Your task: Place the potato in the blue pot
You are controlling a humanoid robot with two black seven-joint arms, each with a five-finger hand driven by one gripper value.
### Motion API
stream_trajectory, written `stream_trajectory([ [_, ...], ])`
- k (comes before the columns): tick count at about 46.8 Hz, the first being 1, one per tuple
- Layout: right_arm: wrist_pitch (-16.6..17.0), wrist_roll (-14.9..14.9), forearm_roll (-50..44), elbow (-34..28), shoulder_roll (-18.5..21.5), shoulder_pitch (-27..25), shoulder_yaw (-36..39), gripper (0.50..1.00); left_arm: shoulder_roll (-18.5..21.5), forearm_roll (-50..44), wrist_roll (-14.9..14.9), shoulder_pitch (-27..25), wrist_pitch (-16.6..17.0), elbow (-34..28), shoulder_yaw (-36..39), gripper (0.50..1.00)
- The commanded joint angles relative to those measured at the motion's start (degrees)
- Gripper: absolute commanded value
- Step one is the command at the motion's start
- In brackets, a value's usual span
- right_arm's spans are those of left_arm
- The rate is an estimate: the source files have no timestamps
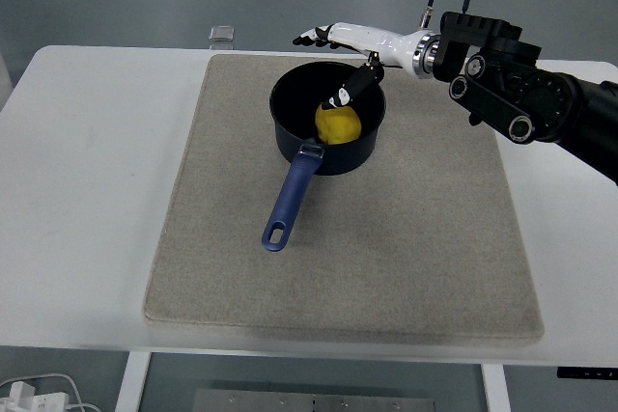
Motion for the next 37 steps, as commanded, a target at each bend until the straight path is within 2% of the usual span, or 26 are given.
stream_trajectory([
  [1,0.06,-1.29,4.88,-0.08,-0.18,-0.01,0.09,0.936,0.0,0.0,0.0,0.0,0.0,0.0,0.0,1.0],
  [8,-0.11,-4.19,21.75,-1.4,-1.59,0.08,0.09,0.936,0.0,0.0,0.0,0.0,0.0,0.0,0.0,1.0],
  [16,-0.29,-5.16,40.38,-5.7,-2.38,-0.53,0.01,0.936,0.0,0.0,0.0,0.0,0.0,0.0,0.0,1.0],
  [24,-0.9,-5.33,55.59,-9.48,-6.07,-3.08,0.01,0.936,0.0,0.0,0.0,0.0,0.0,0.0,0.0,1.0],
  [37,-1.17,-5.25,63.96,-9.84,-10.64,-8.79,2.19,0.936,0.0,0.0,0.0,0.0,0.0,0.0,0.0,1.0],
])
